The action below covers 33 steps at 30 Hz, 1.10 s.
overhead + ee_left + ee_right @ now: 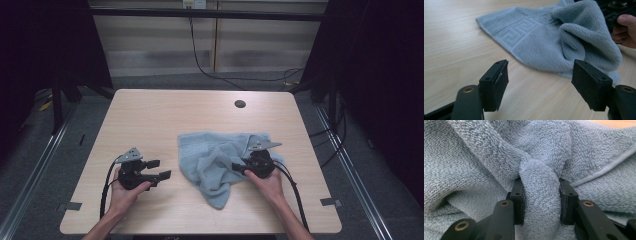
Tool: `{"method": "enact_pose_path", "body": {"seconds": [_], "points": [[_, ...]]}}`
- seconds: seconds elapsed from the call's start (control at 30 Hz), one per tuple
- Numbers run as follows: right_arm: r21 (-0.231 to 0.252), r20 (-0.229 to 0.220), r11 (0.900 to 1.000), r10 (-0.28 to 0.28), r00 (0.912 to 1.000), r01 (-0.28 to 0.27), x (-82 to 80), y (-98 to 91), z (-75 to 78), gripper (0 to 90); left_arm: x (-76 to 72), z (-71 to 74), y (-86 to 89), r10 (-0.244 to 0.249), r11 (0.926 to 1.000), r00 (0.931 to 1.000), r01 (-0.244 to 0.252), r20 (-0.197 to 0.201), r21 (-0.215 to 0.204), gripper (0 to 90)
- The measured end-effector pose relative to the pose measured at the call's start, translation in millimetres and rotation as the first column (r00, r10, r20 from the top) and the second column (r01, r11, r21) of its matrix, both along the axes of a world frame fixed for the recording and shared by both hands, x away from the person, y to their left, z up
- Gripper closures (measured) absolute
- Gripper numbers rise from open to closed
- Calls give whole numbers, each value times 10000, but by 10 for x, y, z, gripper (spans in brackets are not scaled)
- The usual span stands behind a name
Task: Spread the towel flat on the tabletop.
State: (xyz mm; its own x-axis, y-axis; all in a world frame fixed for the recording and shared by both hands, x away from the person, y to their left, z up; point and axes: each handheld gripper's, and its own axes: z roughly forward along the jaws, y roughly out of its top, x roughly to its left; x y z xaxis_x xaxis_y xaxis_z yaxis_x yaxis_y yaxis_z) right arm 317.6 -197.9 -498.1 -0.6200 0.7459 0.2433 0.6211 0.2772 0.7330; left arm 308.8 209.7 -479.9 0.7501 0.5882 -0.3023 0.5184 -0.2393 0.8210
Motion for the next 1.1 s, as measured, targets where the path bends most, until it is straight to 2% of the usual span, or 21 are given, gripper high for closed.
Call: {"method": "enact_pose_path", "body": {"seconds": [0.1,0.2,0.37,0.47,0.53,0.57,0.6,0.63,0.7,0.73,0.77,0.8,0.83,0.87,0.93,0.97,1.03,1.1], "points": [[101,46,9990,425,9991,-425,-50,131,-7,633,-11,2,-12,-349,9994,9994,349,7,-16,355],[289,49,9971,706,9975,-707,-107,273,-16,626,-23,17,-26,-476,9988,9989,476,51,-81,375],[393,104,9871,1551,9878,-1554,-187,551,-19,607,-40,31,-46,-685,9976,9975,684,196,61,415],[497,117,9811,1866,9824,-1870,-213,684,16,518,-35,15,-54,-713,9971,9973,708,192,272,451],[362,204,9807,1916,9813,-1922,-231,700,79,448,-13,-38,-70,-731,9960,9973,728,49,516,490],[362,204,9807,1916,9813,-1922,-231,700,79,448,-13,-38,-70,-731,9960,9973,728,49,516,511],[577,368,9811,1830,9824,-1849,-268,628,193,410,7,-97,-77,-794,9947,9964,812,-311,626,541],[695,454,9817,1744,9836,-1772,-281,583,233,402,19,-122,-68,-789,9949,9957,817,-488,596,556],[755,726,9863,1414,9873,-1468,-310,435,342,421,25,-146,-67,-639,9921,9973,675,-366,1061,607],[755,726,9863,1414,9873,-1468,-310,435,342,421,25,-146,-67,-639,9921,9973,675,-366,1061,618],[546,794,9906,1209,9895,-1254,-310,353,391,439,33,-161,-61,-709,9906,9967,749,-391,1141,618],[500,1001,9959,705,9925,-757,-300,142,465,445,41,-174,-62,-624,9909,9968,680,-505,1165,640],[756,1005,9962,352,9943,-429,-292,28,484,450,43,-179,-66,-643,9893,9969,697,-460,1284,650],[864,1032,9962,-25,9947,-64,-277,-106,490,453,41,-182,-73,-651,9883,9969,706,-452,1350,657],[734,978,9965,-466,9941,394,-250,-239,463,441,40,-189,-84,-674,9871,9966,735,-471,1423,660],[600,847,9968,-572,9948,522,-227,-285,428,429,38,-212,-113,-723,9827,9961,799,-509,1671,664],[415,623,9978,-551,9965,525,-177,-324,323,392,34,-230,-133,-774,9805,9956,857,-531,1768,663],[542,418,9972,-530,9977,507,-152,-308,249,357,30,-229,-134,-771,9808,9955,855,-544,1750,662]]}}
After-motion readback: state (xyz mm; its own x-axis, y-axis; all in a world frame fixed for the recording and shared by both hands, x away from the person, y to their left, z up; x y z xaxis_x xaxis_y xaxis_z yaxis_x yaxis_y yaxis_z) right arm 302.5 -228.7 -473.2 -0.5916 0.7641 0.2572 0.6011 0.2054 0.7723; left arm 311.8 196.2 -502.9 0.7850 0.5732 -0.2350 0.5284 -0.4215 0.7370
